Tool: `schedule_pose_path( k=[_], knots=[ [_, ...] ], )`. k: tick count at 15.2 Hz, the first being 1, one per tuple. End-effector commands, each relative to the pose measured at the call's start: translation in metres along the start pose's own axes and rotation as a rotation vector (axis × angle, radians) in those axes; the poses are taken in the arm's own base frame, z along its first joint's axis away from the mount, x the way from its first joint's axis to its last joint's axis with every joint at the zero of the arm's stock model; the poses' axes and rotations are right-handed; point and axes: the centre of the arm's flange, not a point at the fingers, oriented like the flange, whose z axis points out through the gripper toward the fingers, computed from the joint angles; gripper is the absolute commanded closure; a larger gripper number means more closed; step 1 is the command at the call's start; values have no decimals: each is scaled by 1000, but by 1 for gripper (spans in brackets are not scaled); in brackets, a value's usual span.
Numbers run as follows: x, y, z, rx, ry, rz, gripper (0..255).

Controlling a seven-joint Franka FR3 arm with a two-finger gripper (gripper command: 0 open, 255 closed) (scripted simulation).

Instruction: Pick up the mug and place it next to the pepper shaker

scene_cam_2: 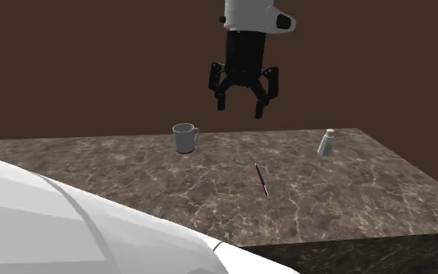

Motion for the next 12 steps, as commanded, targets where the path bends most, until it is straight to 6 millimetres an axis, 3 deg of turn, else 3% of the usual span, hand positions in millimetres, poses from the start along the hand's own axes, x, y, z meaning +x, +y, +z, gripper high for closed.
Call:
schedule_pose_path(
  k=[1,12],
  knots=[
    [11,-25,11,-2,8,-4,0],
    [69,-148,62,-20,42,-30,0]
  ],
)
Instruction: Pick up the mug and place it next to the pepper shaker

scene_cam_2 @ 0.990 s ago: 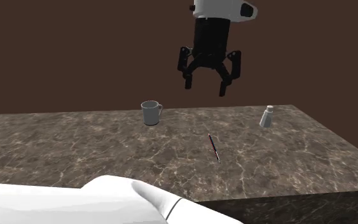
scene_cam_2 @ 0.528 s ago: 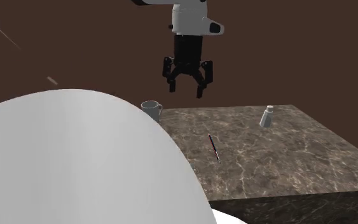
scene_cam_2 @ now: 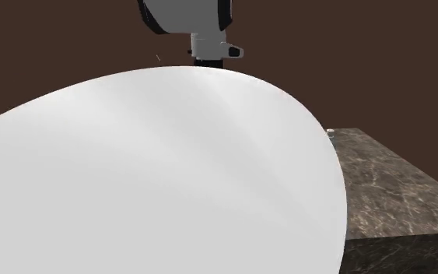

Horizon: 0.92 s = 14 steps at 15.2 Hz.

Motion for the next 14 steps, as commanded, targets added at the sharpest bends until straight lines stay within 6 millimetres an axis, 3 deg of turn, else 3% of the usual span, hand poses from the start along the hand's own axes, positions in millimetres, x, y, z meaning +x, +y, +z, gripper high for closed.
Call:
schedule_pose_path(
  k=[1,14],
  knots=[
    [8,-26,10,-2,7,-4,0],
    [76,-171,70,-23,48,-34,0]
  ],
)
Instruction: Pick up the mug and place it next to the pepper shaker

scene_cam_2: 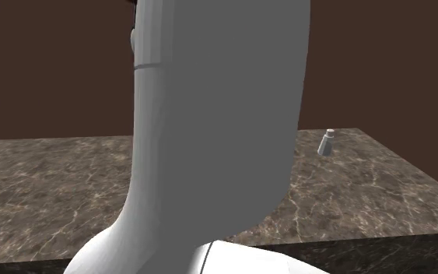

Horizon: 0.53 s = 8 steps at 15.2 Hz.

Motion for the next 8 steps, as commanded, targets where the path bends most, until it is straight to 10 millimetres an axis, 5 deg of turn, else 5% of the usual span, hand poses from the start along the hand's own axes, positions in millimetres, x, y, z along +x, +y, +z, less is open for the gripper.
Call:
schedule_pose_path(
  k=[1,8],
  knots=[
    [12,-24,11,-4,7,-4,0],
    [46,-96,41,-14,28,-19,0]
  ],
)
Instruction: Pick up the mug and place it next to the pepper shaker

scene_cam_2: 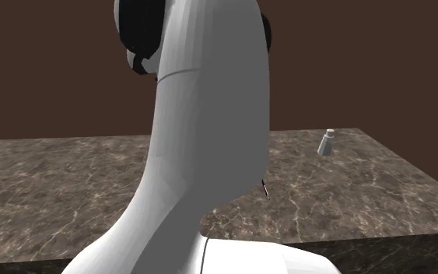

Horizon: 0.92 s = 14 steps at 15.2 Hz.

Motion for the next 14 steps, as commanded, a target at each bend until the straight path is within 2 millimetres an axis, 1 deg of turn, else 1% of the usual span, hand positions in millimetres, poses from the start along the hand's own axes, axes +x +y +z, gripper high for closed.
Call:
schedule_pose_path(
  k=[1,8,14],
  knots=[
    [5,-10,11,-2,3,0,0],
    [5,-10,46,-2,3,0,0],
    [5,-10,46,-2,3,0,0]
  ],
)
